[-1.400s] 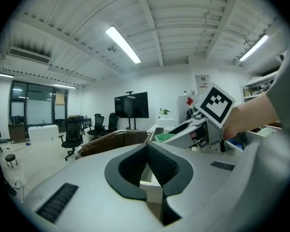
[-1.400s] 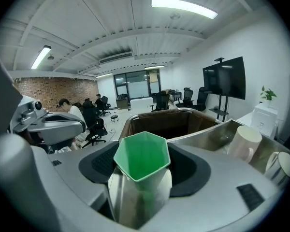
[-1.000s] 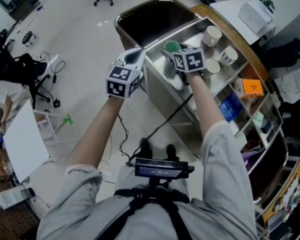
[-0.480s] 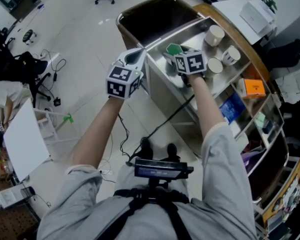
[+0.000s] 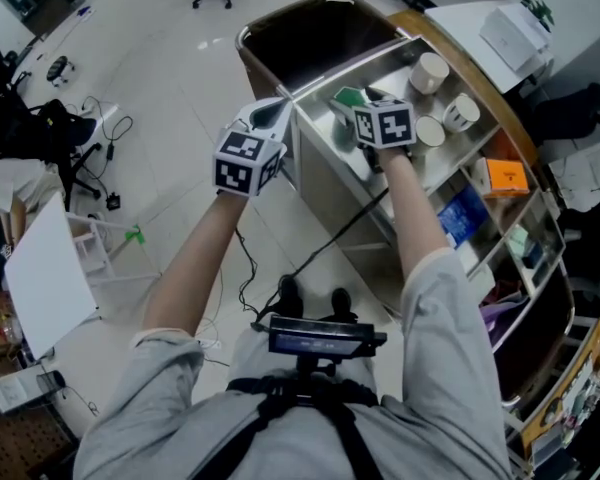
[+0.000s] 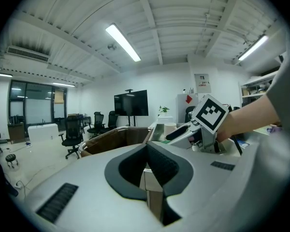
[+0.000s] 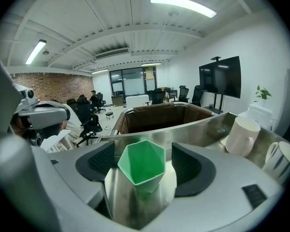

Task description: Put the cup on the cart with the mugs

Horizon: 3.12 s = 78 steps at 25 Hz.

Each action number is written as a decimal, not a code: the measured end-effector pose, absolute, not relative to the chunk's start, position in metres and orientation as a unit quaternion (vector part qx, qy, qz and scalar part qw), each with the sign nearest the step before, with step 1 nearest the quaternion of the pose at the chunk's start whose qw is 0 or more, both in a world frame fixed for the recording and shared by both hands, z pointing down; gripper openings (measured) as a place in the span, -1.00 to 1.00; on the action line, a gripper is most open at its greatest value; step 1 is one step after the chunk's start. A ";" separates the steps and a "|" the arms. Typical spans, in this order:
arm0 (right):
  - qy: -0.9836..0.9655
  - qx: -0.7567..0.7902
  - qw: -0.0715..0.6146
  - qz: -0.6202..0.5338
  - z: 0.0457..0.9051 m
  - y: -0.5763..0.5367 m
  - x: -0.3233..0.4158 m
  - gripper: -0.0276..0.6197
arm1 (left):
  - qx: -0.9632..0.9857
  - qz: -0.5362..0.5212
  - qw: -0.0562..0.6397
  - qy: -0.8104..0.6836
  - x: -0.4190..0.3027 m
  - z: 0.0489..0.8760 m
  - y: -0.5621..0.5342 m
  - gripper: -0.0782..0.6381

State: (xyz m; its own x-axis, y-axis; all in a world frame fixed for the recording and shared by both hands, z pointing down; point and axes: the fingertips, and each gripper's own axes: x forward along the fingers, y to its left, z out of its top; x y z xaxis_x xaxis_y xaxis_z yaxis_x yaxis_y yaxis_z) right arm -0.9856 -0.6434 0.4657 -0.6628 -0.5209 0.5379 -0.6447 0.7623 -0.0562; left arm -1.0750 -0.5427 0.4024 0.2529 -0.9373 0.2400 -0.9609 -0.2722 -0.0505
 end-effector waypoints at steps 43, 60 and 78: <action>-0.911 0.370 0.118 0.137 0.434 -0.345 -0.831 -0.91 | 0.767 0.092 0.119 -0.624 -1.024 0.447 -0.321 -0.78; -0.892 0.396 0.119 0.183 0.484 -0.274 -0.777 -0.91 | 0.760 0.110 0.120 -0.630 -1.000 0.457 -0.240 -0.78; -0.871 0.434 0.135 0.187 0.492 -0.251 -0.822 -0.91 | 0.782 0.107 0.136 -0.599 -1.058 0.478 -0.214 -0.78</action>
State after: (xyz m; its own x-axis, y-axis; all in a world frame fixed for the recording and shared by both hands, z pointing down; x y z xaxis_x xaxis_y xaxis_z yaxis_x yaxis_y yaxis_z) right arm -0.8219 -0.2512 0.4923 -0.5860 -0.7058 0.3980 -0.8070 0.5525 -0.2085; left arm -1.0577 -0.2142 0.4780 0.2599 -0.9077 0.3295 -0.9656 -0.2458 0.0846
